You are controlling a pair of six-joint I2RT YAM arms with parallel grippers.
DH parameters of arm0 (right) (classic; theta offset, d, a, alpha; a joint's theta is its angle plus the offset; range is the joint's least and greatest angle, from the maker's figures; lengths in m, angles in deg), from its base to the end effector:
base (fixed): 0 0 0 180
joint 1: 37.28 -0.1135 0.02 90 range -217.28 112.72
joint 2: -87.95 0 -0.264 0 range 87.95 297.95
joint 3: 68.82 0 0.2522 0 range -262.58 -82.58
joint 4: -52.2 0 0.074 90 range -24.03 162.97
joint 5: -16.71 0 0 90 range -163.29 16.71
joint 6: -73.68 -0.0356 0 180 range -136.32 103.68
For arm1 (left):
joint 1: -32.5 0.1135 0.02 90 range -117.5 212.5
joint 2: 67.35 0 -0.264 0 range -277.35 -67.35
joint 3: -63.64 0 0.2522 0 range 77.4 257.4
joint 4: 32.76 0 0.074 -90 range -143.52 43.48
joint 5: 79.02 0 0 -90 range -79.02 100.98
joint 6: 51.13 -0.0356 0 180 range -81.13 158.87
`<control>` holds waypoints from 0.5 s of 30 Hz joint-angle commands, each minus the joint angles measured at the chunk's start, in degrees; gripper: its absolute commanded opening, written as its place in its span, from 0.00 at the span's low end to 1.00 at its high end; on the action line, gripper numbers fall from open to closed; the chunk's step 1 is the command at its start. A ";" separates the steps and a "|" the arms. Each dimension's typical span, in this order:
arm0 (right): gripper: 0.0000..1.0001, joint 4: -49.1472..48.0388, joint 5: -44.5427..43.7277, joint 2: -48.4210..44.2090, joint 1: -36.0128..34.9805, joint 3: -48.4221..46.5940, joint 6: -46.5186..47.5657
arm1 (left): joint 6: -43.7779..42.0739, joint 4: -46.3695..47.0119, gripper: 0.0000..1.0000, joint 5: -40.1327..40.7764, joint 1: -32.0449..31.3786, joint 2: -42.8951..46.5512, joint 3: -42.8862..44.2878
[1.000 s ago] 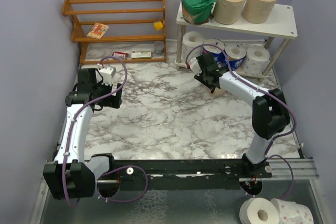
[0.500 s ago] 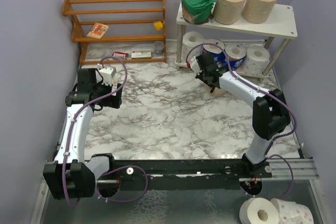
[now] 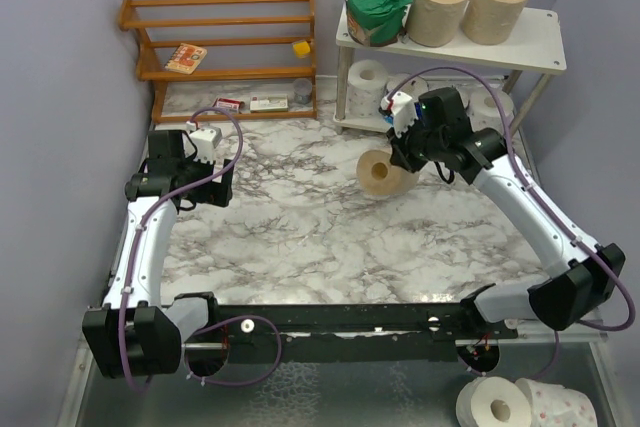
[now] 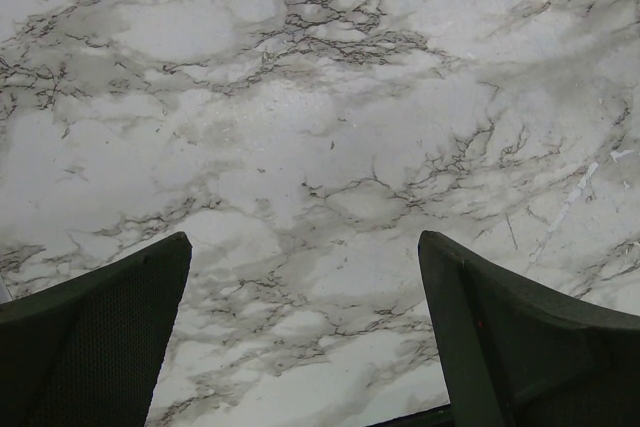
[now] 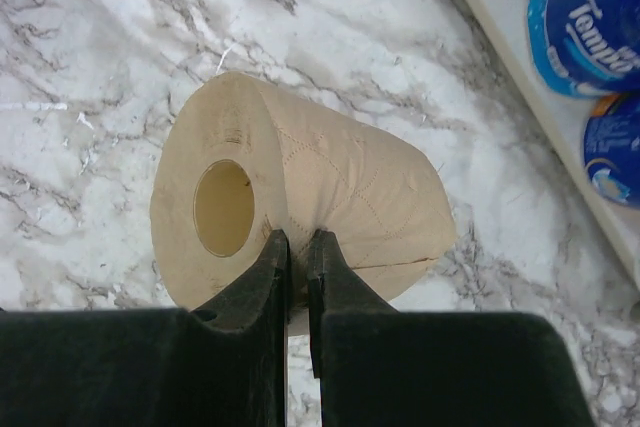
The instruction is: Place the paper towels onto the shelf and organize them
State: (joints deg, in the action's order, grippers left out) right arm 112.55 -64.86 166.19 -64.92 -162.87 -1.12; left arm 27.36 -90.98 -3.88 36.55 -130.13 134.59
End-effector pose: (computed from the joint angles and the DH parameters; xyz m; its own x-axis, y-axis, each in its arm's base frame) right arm 0.2516 0.1376 0.3641 -0.4550 -0.5311 -0.7148 -0.6951 0.7136 -0.0876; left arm 0.2186 0.0063 0.3010 -0.7302 0.1417 -0.6684 0.2467 0.9670 -0.0645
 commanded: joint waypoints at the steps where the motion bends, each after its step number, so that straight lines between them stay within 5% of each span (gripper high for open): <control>1: 0.01 -1.38 1.53 -5.44 0.48 2.59 -6.30 | -0.48 0.33 0.99 -1.23 0.34 -0.63 -0.05; 10: 0.01 -3.60 2.18 -7.74 2.01 3.83 -27.76 | -0.27 0.35 0.99 -0.66 0.43 -1.90 0.06; 15: 0.01 -19.38 2.60 -20.34 5.01 14.16 -45.89 | -0.27 0.33 0.99 -0.62 0.48 -2.00 -0.06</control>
State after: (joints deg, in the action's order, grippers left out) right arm 108.86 -62.90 157.66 -61.82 -155.33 -28.35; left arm 27.38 -90.98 -3.88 36.57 -132.01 134.59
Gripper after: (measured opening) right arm 0.058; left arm 0.989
